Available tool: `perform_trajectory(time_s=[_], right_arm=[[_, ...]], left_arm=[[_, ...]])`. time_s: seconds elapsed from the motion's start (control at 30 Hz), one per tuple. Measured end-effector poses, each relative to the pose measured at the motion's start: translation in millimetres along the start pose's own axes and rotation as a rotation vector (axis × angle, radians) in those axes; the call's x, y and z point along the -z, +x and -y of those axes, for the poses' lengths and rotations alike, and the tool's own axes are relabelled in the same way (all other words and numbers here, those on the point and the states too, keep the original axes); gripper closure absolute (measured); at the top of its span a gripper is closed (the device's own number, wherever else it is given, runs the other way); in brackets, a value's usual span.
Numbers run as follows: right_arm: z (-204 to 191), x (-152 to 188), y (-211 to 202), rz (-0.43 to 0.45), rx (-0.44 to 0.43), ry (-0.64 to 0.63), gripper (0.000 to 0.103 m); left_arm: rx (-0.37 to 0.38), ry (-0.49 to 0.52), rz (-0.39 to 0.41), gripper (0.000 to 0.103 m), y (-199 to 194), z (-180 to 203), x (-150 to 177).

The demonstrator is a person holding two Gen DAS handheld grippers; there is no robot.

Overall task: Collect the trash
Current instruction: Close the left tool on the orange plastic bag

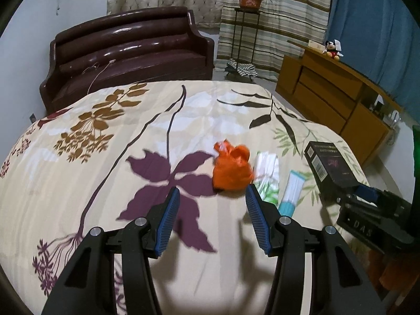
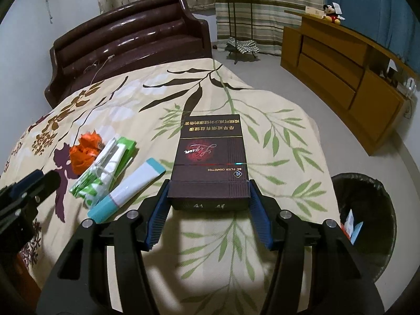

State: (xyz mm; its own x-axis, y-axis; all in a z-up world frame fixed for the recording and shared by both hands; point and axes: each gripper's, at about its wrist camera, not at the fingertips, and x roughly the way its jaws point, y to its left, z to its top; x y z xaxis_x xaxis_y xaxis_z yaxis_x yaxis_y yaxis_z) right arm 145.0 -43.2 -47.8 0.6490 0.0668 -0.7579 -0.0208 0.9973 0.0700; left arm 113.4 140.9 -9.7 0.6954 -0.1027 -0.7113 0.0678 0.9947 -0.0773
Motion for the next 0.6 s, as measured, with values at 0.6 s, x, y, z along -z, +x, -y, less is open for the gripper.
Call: perform_trajectory(time_s=[0.6], right_arm=[[3.9,-16.9,15.2,0.003,-0.021,-0.018,0.048]], left_arm=[[0.045,0.000,-0.069,0.051,51.7,3.4,-21.7]])
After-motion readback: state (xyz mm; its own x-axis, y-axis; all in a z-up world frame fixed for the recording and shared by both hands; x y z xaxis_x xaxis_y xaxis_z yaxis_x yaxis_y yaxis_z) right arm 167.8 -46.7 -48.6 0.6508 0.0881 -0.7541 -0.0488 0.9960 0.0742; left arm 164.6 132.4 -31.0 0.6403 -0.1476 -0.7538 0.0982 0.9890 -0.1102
